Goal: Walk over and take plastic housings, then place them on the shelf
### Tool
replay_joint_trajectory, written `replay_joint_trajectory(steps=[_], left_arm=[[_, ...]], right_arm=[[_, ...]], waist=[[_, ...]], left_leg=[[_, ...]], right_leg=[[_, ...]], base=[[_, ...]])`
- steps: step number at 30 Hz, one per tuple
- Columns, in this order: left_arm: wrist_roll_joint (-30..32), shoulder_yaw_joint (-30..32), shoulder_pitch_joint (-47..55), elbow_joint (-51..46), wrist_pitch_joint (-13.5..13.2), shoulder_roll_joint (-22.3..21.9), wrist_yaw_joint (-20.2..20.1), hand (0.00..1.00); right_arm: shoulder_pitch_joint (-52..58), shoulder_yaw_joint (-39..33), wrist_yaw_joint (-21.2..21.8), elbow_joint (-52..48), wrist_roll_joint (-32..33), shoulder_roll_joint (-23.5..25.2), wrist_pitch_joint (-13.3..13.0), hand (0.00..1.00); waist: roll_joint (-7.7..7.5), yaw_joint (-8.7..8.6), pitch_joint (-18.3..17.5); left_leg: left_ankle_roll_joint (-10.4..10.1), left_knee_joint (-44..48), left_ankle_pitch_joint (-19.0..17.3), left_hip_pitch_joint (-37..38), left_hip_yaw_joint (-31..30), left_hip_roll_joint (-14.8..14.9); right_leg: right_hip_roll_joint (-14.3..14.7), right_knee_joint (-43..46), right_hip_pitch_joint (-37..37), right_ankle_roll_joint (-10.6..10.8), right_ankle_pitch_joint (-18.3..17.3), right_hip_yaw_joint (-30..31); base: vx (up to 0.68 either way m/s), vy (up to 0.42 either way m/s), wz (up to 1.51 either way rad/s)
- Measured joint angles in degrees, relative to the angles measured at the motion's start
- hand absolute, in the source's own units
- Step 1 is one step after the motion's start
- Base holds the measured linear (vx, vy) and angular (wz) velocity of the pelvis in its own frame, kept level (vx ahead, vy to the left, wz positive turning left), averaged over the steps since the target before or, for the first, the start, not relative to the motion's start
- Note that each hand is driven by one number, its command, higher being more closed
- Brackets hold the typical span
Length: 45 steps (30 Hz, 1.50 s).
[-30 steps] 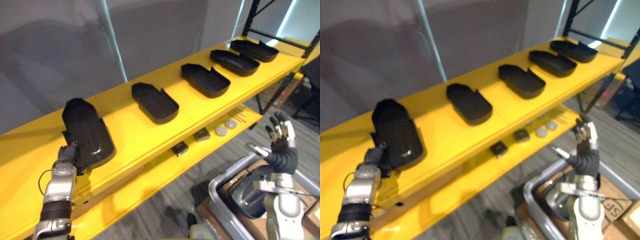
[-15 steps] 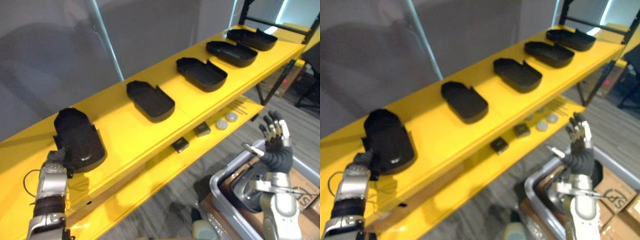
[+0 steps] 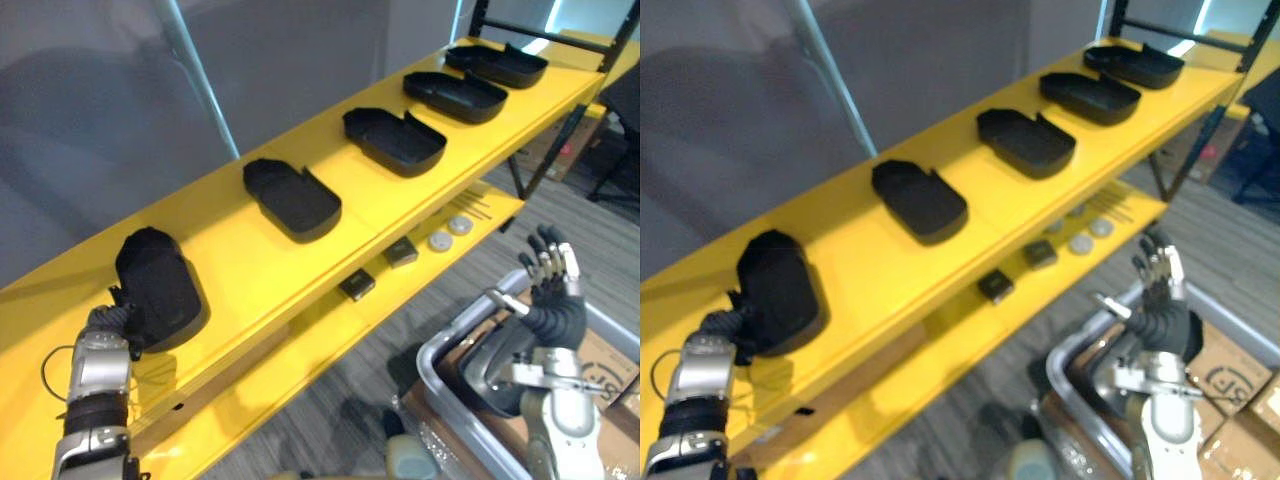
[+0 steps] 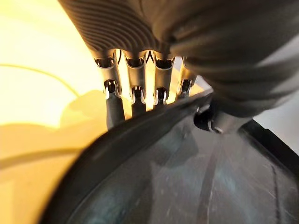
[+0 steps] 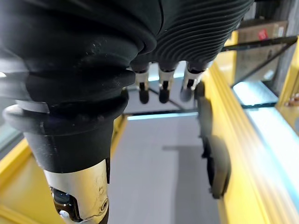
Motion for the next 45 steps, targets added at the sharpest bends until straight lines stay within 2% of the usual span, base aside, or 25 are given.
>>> replay_joint_trajectory(steps=[2,4,6,7,9,10,12,14,15,18,19,20,22,23,25,27,28,30,34,37,40,45], left_arm=[[-1.9,0.0,0.0,0.0,0.1,-0.1,2.5,0.0],[-6.1,0.6,0.0,0.0,-0.2,-0.1,7.5,0.0],[-8.8,1.7,0.0,0.5,-0.5,-0.4,10.4,0.0],[-11.1,1.8,0.0,1.1,-0.9,-0.4,13.7,0.0],[-13.0,1.9,0.0,1.2,-1.7,-0.6,16.7,0.0],[-15.1,2.1,0.0,1.2,-3.5,-1.0,19.9,0.0],[-17.9,2.3,0.0,1.2,-5.9,-1.5,23.5,0.0],[-19.1,2.3,-0.1,1.1,-8.1,-2.4,26.2,0.0],[-19.7,2.4,-0.1,1.1,-8.5,-2.4,26.8,0.0],[-20.7,2.2,-0.1,1.1,-12.5,-2.8,29.9,0.0],[-22.3,2.2,-0.2,0.9,-16.3,-3.0,31.7,0.0],[-22.6,2.2,-0.2,0.5,-17.9,-3.0,32.4,0.0],[-25.0,2.1,-0.2,-4.2,-24.2,-3.1,34.5,0.0],[-26.2,2.2,-0.2,-6.1,-26.3,-3.1,34.8,0.0],[-28.5,2.1,-0.2,-14.7,-34.1,-3.1,34.8,0.0],[-28.5,2.1,-0.1,-19.7,-39.6,-3.4,34.8,0.0],[-28.4,2.1,0.6,-25.5,-43.3,-4.4,34.8,0.0],[-27.9,2.0,2.7,-31.5,-47.5,-5.5,34.6,0.0],[-25.8,2.1,10.3,-40.0,-52.9,-7.7,34.3,0.0],[-25.5,2.1,16.9,-45.7,-55.2,-10.0,32.6,0.0],[-21.5,1.8,21.1,-48.6,-56.6,-11.7,29.6,0.0],[-17.2,1.8,24.4,-51.2,-57.5,-12.1,24.7,0.0]], right_arm=[[0.0,0.0,-0.8,-0.2,-0.2,0.0,0.0,0.0],[0.1,0.0,-1.7,-1.0,-0.2,0.0,0.0,0.0],[0.1,0.0,-2.2,-1.2,-0.3,0.0,0.0,0.0],[0.0,0.0,-2.5,-1.2,-0.2,0.0,-0.2,0.0],[0.0,0.0,-3.3,-1.2,-0.3,0.0,-0.6,0.0],[0.0,0.0,-3.5,-1.2,-0.3,0.0,-1.1,0.0],[0.0,0.0,-3.6,-1.2,-0.3,0.0,-1.1,0.0],[-0.2,0.1,-3.5,-1.2,-0.3,0.0,-1.2,0.0],[-0.2,0.1,-3.5,-1.2,-0.3,0.0,-1.3,0.0],[-0.6,0.3,-3.5,-1.3,-0.3,0.0,-1.4,0.0],[-0.6,0.8,-3.5,-1.3,-0.4,0.0,-1.7,0.0],[-0.5,1.1,-3.5,-1.3,-0.4,0.0,-2.0,0.0],[-0.3,1.9,-3.4,-1.3,-0.9,0.4,-3.4,0.0],[-0.3,2.0,-3.4,-1.3,-1.5,0.6,-3.7,0.0],[0.1,2.3,-3.3,-1.5,-2.7,1.3,-4.6,0.0],[0.1,2.3,-3.2,-1.6,-3.1,1.8,-5.3,0.0],[0.1,2.3,-3.1,-1.8,-3.4,2.1,-5.7,0.0],[0.1,2.5,-3.0,-1.8,-4.5,2.3,-5.8,0.0],[0.1,3.9,-2.1,-2.3,-5.0,2.4,-5.8,0.0],[0.1,4.5,-2.0,-3.4,-5.4,2.6,-5.7,0.0],[-0.1,4.4,-2.3,-4.4,-5.5,2.7,-5.5,0.0],[-1.0,0.9,-3.6,-4.0,-6.0,2.8,-5.0,0.0]], waist=[[-0.17,-0.03,0.4],[-0.24,-0.2,1.6],[-0.27,-0.43,1.7],[-0.37,-0.65,1.8],[-0.48,-0.78,2.2],[-0.57,-0.87,3.0],[-0.66,-0.82,3.2],[-0.81,-0.84,3.4],[-0.85,-0.83,3.5],[-1.14,-0.96,4.4],[-1.39,-1.06,4.8],[-1.42,-1.06,4.8],[-1.59,-1.06,5.0],[-1.59,-1.06,5.0],[-1.58,-0.97,5.0],[-1.57,-0.96,5.0],[-1.54,-0.96,4.9],[-1.53,-1.04,4.9],[-1.4,-0.06,4.8],[-1.63,0.84,5.0],[-1.85,2.2,5.5],[-1.84,2.99,9.5]], left_leg=[[0.1,0.0,0.0,0.0,0.0,-0.1],[0.2,0.0,0.0,0.0,0.0,-0.3],[0.2,0.0,0.0,0.0,0.0,-0.3],[0.2,0.0,0.0,0.0,0.0,-0.2],[0.2,0.0,0.0,0.1,0.0,-0.2],[0.2,0.0,0.0,0.2,0.0,-0.3],[0.2,0.1,0.0,0.1,0.0,-0.4],[0.2,0.1,0.0,0.1,0.0,-0.5],[0.2,0.1,0.0,0.1,0.1,-0.5],[0.3,0.1,-0.1,0.1,0.1,-0.6],[0.4,0.1,-0.1,-0.1,0.1,-0.6],[0.4,0.1,-0.1,-0.4,0.0,-0.6],[0.5,0.2,0.0,-0.7,-0.1,-0.5],[0.5,0.1,0.1,-0.6,-0.1,-0.5],[0.6,0.1,0.2,-0.6,-0.3,-0.6],[0.8,0.1,0.3,-0.5,-0.4,-0.6],[0.8,0.1,0.3,-0.4,-0.7,-0.6],[0.9,0.1,0.5,-0.1,-1.5,-0.7],[1.4,0.0,0.8,0.1,-2.1,-1.2],[2.1,0.4,0.3,-2.0,-2.9,-1.4],[2.1,1.2,0.5,-4.9,-3.7,-1.6],[1.4,1.6,1.6,-6.1,-6.2,-2.4]], right_leg=[[0.0,0.0,0.0,0.0,0.0,0.0],[0.0,0.0,0.0,0.0,0.0,0.1],[0.0,0.0,0.0,0.0,0.0,0.1],[0.0,0.0,0.0,0.1,0.0,0.1],[0.0,0.1,0.0,0.2,-0.1,0.1],[0.0,0.8,-0.2,0.3,-0.3,0.2],[-0.1,1.8,-0.9,0.1,-0.9,0.3],[-0.1,3.1,-1.5,0.0,-1.6,0.4],[-0.1,3.5,-1.9,0.2,-1.7,0.4],[-0.1,4.4,-2.2,-0.1,-2.6,0.5],[-0.1,4.5,-2.4,-0.2,-2.6,0.5],[0.0,4.6,-2.6,-0.2,-2.7,0.4],[-0.1,4.9,-3.1,0.0,-2.5,0.4],[-0.1,5.0,-3.0,0.1,-2.5,0.3],[-0.2,5.3,-3.0,0.0,-2.6,0.1],[-0.4,5.3,-2.9,0.0,-2.7,-0.1],[-0.6,5.4,-2.6,-0.1,-2.9,-0.6],[-0.9,5.4,-2.1,0.0,-3.1,-1.1],[-1.1,6.0,-2.0,-0.3,-4.3,-1.9],[-1.3,5.9,-3.2,-0.1,-4.5,-2.5],[-1.7,6.3,-5.1,-0.3,-3.6,-2.9],[-2.8,6.8,-5.5,-0.3,-3.7,-4.8]], base=[[0.0,0.0,0.0],[0.0,0.0,0.0],[0.0,0.0,0.0],[0.03,0.011,0.0],[0.02,0.006,0.0],[0.0,0.0,0.0],[0.0,0.0,0.0],[0.0,0.0,0.0],[0.0,0.0,0.0],[0.0,0.0,0.0],[0.0,0.0,0.0],[0.0,0.0,0.0],[0.02,0.002,0.04],[0.04,0.012,0.06],[0.04,0.016,0.07],[0.02,0.012,0.07],[0.01,0.013,0.1],[0.0,0.018,0.14],[-0.03,-0.02,0.12],[-0.08,-0.012,0.15],[-0.03,-0.01,0.17],[0.0,-0.002,0.24]])
